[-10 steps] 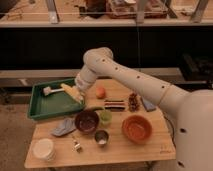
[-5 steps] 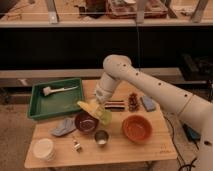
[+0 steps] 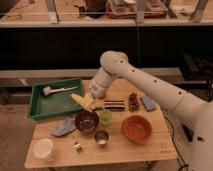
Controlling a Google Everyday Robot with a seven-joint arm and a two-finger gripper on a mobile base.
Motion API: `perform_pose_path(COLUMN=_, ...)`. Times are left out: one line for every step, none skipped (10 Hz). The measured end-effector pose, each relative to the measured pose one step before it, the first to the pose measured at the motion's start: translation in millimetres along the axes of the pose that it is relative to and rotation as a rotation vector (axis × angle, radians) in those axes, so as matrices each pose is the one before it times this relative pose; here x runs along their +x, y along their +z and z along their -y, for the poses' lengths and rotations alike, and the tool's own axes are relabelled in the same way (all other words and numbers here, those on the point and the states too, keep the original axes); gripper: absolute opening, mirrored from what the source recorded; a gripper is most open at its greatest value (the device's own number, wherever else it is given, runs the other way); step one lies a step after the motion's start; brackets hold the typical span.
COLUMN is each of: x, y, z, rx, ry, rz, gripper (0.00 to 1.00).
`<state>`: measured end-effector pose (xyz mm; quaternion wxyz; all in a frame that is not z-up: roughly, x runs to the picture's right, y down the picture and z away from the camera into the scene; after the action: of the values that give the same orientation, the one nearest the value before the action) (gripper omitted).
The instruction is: Place banana in purple bowl
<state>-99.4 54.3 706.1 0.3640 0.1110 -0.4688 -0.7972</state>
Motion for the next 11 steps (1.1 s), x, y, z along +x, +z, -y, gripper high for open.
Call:
perform_pose_path(x=31.82, y=12.63, z=3.91, rx=-0.00995, ry=-0.01623, rz=-0.02221, gripper=0.00)
perform_pose_path(x=21.49, y=10.36, z=2.45, rx=-0.00468, ry=-0.01252, rz=-0.01135, gripper=0.00)
perform_pose_path(x=27.33, y=14.79, z=-0.01, rx=-0.00480, ry=-0.01247, rz=-0.01377, gripper=0.00)
perform_pose_path(x=25.77, y=14.91, z=-1.47, rx=-0.00443, ry=-0.01167, rz=-0.01145, gripper=0.00)
perform_pose_path(x=19.01, y=10.97, z=-0.80, rx=-0.00161, ry=-0.00625, rz=-0.00571, gripper=0.00)
perform_pose_path(x=10.11, y=6.73, z=-0.66, rx=-0.00257, ry=-0.00360, rz=-0.00342, gripper=0.00)
perform_pose_path(x=9.16, y=6.86, z=1.02, rx=-0.00304, ry=-0.00446, rz=-0.00409, gripper=0.00)
perform_pose_path(x=2.93, y=3.44, z=-0.95, rx=-0.00275, ry=-0.00083, rz=-0.00071, gripper=0.00)
perform_pose_path(x=-0.84, y=0.97, z=-2.19, rx=-0.00230, ry=0.00225, rz=0.00137, gripper=0.00)
perform_pose_path(x=-3.80, y=-0.77, z=-4.17, rx=-0.00170, ry=0.00405, rz=0.00163, gripper=0.00)
perform_pose_path(x=-11.41, y=-4.23, z=-8.80, rx=-0.00070, ry=0.00359, rz=0.00634, gripper=0.00)
